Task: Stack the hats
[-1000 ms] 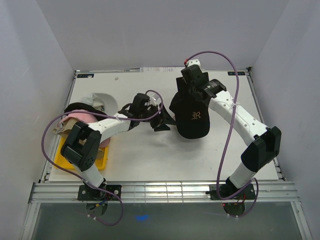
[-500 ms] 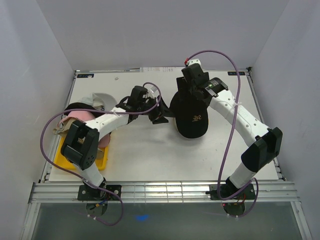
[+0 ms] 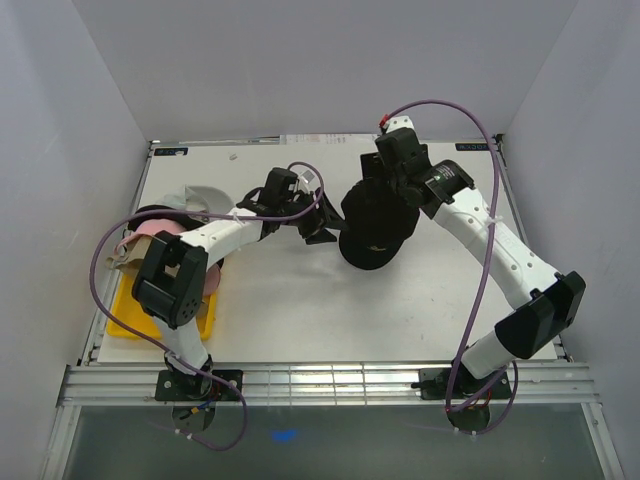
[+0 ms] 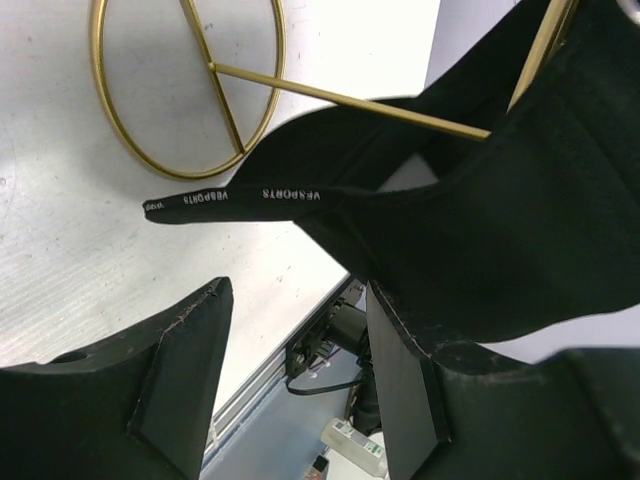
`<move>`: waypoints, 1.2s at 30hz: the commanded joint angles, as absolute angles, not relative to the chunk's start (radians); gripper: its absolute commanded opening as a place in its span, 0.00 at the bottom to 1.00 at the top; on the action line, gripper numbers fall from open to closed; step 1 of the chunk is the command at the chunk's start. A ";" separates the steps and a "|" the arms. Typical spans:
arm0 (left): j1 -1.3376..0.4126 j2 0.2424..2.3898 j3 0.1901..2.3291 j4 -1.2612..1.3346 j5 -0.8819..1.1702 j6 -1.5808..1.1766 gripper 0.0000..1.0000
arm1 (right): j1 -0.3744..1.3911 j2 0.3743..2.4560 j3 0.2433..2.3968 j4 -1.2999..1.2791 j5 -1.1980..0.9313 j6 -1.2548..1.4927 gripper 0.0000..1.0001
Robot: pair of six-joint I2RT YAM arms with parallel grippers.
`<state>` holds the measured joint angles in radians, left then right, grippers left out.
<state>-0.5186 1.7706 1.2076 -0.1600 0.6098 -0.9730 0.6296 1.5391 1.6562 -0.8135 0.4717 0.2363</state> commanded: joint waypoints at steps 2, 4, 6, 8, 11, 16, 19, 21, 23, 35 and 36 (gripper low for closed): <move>-0.509 1.781 1.264 -0.160 0.607 -0.965 0.66 | 0.627 1.506 1.632 -0.804 0.463 0.255 0.92; -0.509 1.787 1.272 -0.166 0.609 -0.963 0.66 | 0.629 1.490 1.609 -0.793 0.462 0.256 0.92; -0.509 1.787 1.278 -0.167 0.606 -0.963 0.66 | 0.627 1.479 1.598 -0.790 0.463 0.255 0.92; -0.509 1.784 1.273 -0.169 0.606 -0.960 0.66 | 0.627 1.479 1.600 -0.790 0.465 0.253 0.92; -0.508 1.758 1.267 -0.179 0.598 -0.951 0.66 | 0.627 1.483 1.617 -0.790 0.460 0.244 0.92; -0.505 1.692 1.261 -0.245 0.563 -0.910 0.67 | 0.627 1.499 1.666 -0.798 0.457 0.230 0.92; -0.503 1.648 1.261 -0.287 0.538 -0.879 0.68 | 0.623 1.508 1.701 -0.807 0.448 0.224 0.93; -0.503 1.625 1.262 -0.305 0.522 -0.859 0.69 | 0.620 1.512 1.715 -0.811 0.431 0.222 0.93; -0.503 1.594 1.269 -0.339 0.509 -0.845 0.69 | 0.614 1.513 1.733 -0.813 0.420 0.219 0.93; -0.503 1.277 1.281 -0.684 0.165 -0.744 0.66 | 0.572 1.448 1.856 -0.838 0.221 0.196 0.94; -0.503 1.203 1.278 -0.757 0.117 -0.744 0.65 | 0.572 1.428 1.858 -0.836 0.183 0.196 0.95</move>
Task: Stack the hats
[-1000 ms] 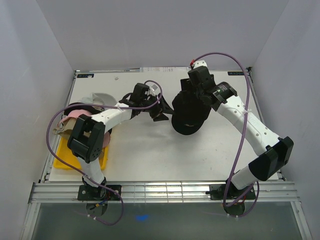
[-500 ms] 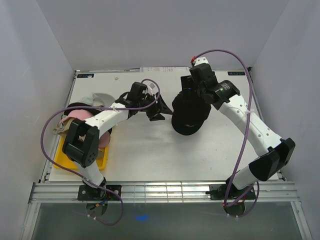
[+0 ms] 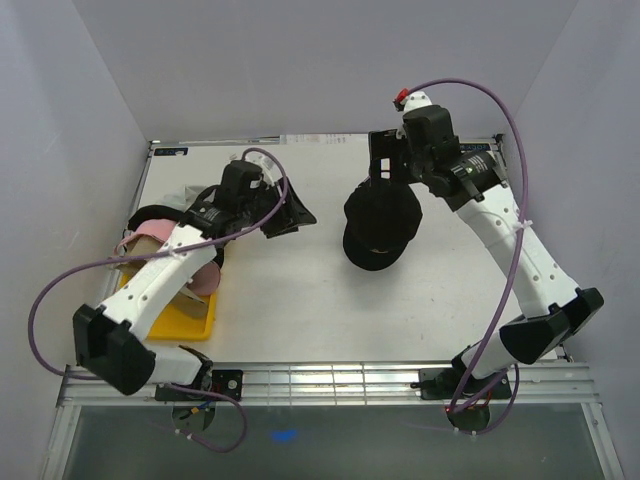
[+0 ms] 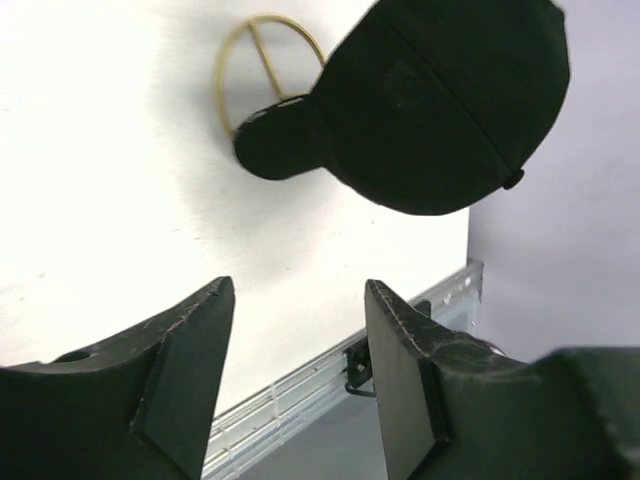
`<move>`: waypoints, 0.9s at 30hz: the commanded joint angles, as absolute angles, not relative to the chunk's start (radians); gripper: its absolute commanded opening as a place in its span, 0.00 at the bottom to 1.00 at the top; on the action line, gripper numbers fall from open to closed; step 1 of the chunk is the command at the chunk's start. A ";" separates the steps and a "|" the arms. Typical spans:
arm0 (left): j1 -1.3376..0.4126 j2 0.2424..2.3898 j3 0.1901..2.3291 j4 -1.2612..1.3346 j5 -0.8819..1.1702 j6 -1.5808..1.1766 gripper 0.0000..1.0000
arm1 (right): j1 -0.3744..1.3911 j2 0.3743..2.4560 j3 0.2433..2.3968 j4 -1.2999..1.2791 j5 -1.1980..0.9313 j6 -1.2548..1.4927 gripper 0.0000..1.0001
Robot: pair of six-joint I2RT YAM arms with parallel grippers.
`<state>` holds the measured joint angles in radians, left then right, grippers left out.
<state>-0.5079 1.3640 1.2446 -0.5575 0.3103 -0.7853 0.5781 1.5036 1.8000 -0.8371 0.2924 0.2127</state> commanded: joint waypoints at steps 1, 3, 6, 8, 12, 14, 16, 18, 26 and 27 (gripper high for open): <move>-0.503 1.165 1.273 -0.794 0.015 -0.752 0.64 | 0.574 1.419 1.846 -0.831 0.169 0.196 0.94; -0.503 1.052 1.267 -0.909 -0.096 -0.794 0.63 | 0.572 1.379 1.822 -0.807 0.117 0.199 0.95; -0.503 0.957 1.267 -1.068 -0.250 -0.877 0.63 | 0.572 1.329 1.755 -0.761 0.036 0.209 0.94; -0.503 0.890 1.270 -1.153 -0.355 -0.961 0.63 | 0.572 1.303 1.711 -0.746 0.011 0.215 0.93; -0.503 0.801 1.269 -1.388 -0.472 -1.136 0.62 | 0.572 1.267 1.641 -0.713 -0.034 0.204 0.93; -0.503 0.741 1.246 -1.401 -0.498 -1.160 0.61 | 0.574 1.256 1.618 -0.707 -0.038 0.195 0.93; -0.502 0.703 1.188 -1.402 -0.515 -1.206 0.68 | 0.572 1.250 1.605 -0.703 -0.048 0.190 0.93; -0.502 0.684 1.148 -1.402 -0.540 -1.241 0.68 | 0.572 1.241 1.583 -0.698 -0.055 0.187 0.93; -0.483 0.761 1.042 -1.404 -0.624 -1.241 0.68 | 0.572 1.201 1.500 -0.681 -0.058 0.169 0.93; -0.474 0.758 1.031 -1.404 -0.630 -1.246 0.68 | 0.572 1.198 1.493 -0.681 -0.052 0.166 0.93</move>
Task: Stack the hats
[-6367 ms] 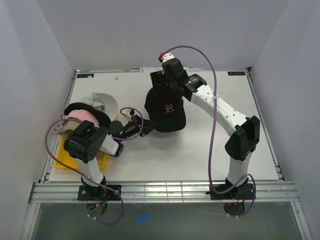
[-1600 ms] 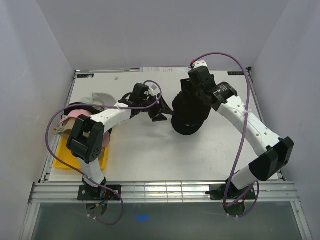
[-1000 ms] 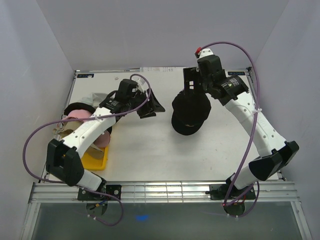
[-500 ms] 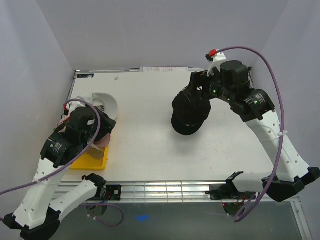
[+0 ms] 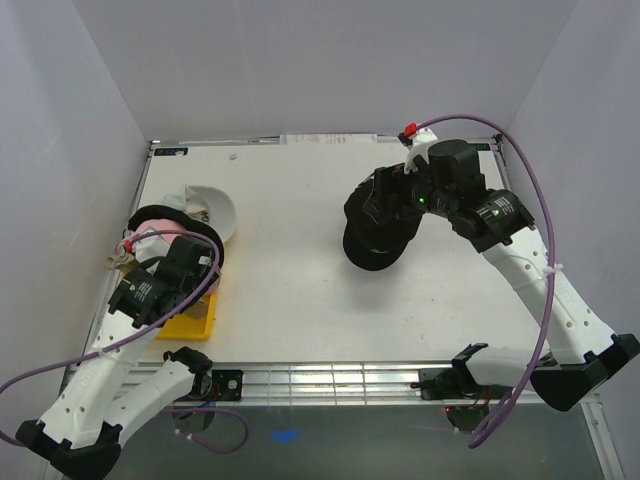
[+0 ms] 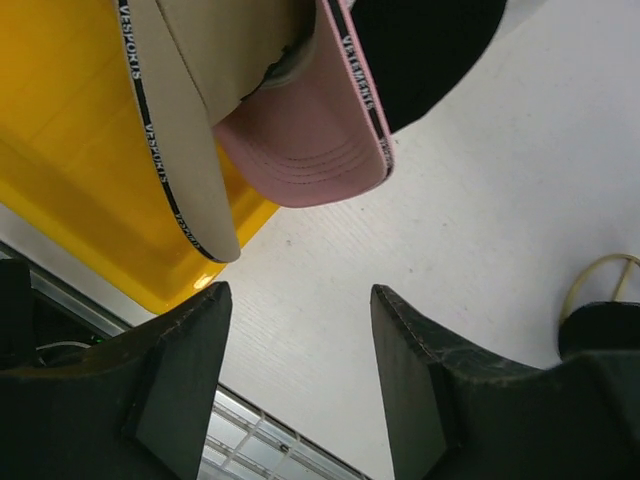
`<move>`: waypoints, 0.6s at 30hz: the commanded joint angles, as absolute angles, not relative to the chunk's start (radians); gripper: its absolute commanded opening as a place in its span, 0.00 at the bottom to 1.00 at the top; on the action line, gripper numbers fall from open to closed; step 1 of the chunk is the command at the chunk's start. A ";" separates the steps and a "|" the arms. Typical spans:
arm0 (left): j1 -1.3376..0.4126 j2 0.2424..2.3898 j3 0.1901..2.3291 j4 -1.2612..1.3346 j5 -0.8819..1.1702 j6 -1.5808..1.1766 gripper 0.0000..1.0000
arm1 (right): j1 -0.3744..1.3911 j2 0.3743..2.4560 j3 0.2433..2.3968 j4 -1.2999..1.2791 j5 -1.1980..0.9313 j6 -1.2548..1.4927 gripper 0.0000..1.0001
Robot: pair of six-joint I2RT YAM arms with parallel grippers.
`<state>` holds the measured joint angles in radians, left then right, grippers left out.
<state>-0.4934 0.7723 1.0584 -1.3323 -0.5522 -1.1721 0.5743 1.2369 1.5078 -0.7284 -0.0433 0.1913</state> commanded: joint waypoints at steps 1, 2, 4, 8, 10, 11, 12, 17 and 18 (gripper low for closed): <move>-0.471 0.761 1.022 -1.404 -0.638 -1.247 0.68 | 0.572 1.198 1.485 -0.680 -0.052 0.158 0.93; -0.466 0.764 1.011 -1.404 -0.643 -1.246 0.68 | 0.571 1.193 1.480 -0.681 -0.051 0.155 0.93; -0.451 0.775 0.979 -1.404 -0.646 -1.250 0.68 | 0.571 1.192 1.470 -0.680 -0.043 0.147 0.93; -0.440 0.775 0.960 -1.402 -0.647 -1.276 0.68 | 0.568 1.186 1.453 -0.681 -0.038 0.141 0.93; -0.436 0.775 0.968 -1.402 -0.653 -1.273 0.68 | 0.568 1.184 1.447 -0.675 -0.038 0.140 0.93; -0.434 0.776 0.969 -1.402 -0.658 -1.273 0.68 | 0.566 1.183 1.440 -0.673 -0.038 0.138 0.93; -0.428 0.778 0.971 -1.402 -0.663 -1.272 0.68 | 0.566 1.183 1.437 -0.673 -0.037 0.138 0.93; -0.419 0.822 0.968 -1.402 -0.675 -1.287 0.70 | 0.568 1.186 1.430 -0.669 -0.037 0.137 0.93; -0.416 0.840 0.965 -1.401 -0.675 -1.292 0.70 | 0.566 1.186 1.427 -0.667 -0.037 0.135 0.93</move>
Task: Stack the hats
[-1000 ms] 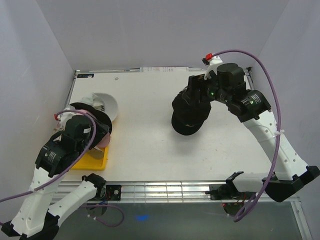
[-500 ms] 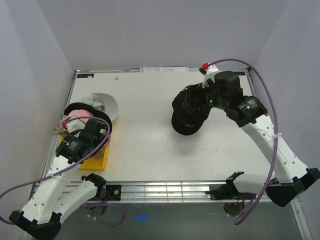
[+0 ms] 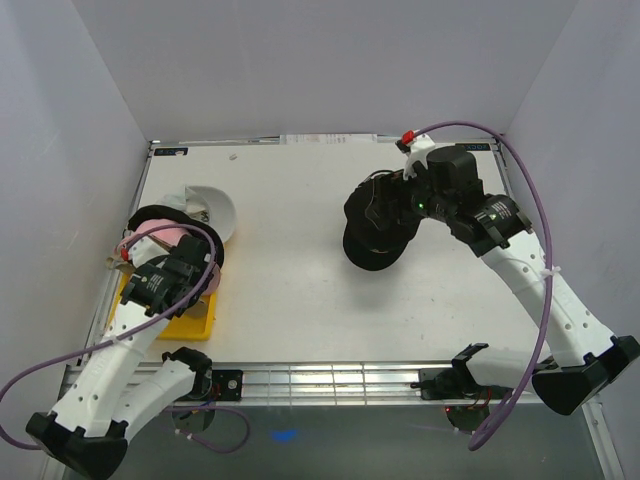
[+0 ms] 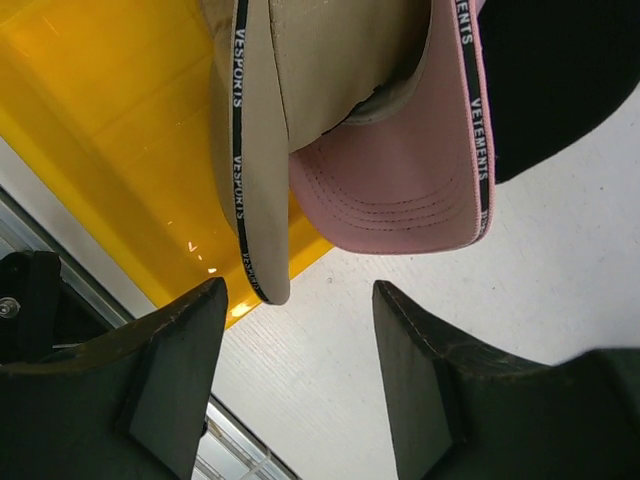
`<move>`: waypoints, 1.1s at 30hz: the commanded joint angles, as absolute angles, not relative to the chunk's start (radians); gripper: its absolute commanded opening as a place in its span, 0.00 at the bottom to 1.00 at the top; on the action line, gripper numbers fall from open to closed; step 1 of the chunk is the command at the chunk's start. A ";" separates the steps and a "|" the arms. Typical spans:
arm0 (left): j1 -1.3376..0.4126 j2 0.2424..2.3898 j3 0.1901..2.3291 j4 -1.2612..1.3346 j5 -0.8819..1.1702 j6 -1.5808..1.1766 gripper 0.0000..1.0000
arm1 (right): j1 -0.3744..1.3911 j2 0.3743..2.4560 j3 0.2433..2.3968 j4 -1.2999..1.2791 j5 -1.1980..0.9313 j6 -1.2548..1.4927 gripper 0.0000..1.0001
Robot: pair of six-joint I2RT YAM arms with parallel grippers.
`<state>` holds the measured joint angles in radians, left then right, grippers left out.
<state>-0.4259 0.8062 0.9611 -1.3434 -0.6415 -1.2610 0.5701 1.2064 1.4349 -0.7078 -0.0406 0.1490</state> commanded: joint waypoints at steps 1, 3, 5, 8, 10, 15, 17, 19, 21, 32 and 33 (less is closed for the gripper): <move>-0.414 0.847 0.962 -1.402 -0.675 -1.301 0.71 | 0.568 1.184 1.425 -0.667 -0.035 0.135 0.93; -0.407 0.851 0.951 -1.402 -0.675 -1.310 0.71 | 0.566 1.184 1.421 -0.667 -0.037 0.133 0.93; -0.400 0.851 0.951 -1.402 -0.678 -1.321 0.72 | 0.568 1.183 1.417 -0.666 -0.037 0.133 0.93; -0.393 0.857 0.943 -1.402 -0.683 -1.342 0.72 | 0.566 1.183 1.408 -0.663 -0.041 0.133 0.93; -0.390 0.870 0.939 -1.402 -0.684 -1.351 0.73 | 0.568 1.184 1.402 -0.660 -0.043 0.133 0.93; -0.390 0.888 0.919 -1.399 -0.684 -1.414 0.73 | 0.566 1.183 1.396 -0.657 -0.044 0.132 0.93; -0.388 0.897 0.914 -1.397 -0.684 -1.423 0.73 | 0.566 1.180 1.393 -0.657 -0.043 0.130 0.93; -0.388 0.913 0.911 -1.401 -0.689 -1.440 0.71 | 0.566 1.177 1.384 -0.655 -0.038 0.129 0.93; -0.388 0.923 0.908 -1.401 -0.693 -1.450 0.69 | 0.566 1.170 1.375 -0.653 -0.037 0.129 0.93; -0.387 0.957 0.899 -1.402 -0.709 -1.490 0.17 | 0.566 1.161 1.355 -0.646 -0.040 0.126 0.93; -0.384 0.957 0.916 -1.402 -0.710 -1.467 0.09 | 0.566 1.163 1.353 -0.644 -0.041 0.126 0.93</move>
